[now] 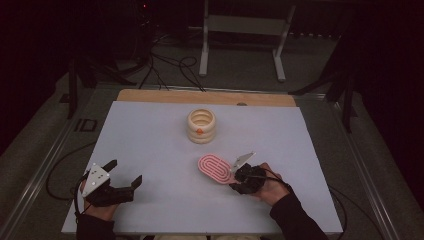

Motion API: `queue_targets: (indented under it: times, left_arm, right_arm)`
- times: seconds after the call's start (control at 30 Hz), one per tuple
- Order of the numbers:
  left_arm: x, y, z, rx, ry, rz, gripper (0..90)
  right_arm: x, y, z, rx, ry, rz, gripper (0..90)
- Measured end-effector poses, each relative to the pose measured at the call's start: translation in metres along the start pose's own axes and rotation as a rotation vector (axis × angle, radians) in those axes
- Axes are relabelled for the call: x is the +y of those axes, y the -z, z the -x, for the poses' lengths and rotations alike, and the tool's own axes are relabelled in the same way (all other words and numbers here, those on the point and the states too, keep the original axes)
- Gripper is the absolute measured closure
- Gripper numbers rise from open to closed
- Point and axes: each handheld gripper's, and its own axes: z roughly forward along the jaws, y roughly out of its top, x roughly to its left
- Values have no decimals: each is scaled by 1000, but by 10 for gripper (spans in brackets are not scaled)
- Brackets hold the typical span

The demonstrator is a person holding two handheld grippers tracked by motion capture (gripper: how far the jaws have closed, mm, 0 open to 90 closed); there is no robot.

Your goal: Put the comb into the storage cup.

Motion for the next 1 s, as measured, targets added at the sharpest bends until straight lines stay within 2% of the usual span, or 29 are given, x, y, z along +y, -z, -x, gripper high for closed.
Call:
queue_targets:
  times: [0.3,0.77,1.0]
  left_arm:
    - [0,-2,2,-4,-3,-7,5]
    - [1,-5,5,-17,-2,-18,4]
    - [2,-8,10,-39,0,-24,5]
  right_arm:
    - [8,3,-4,-23,6,48,698]
    - [14,4,-7,-51,-5,84,698]
    - [20,6,-8,-77,-13,121,698]
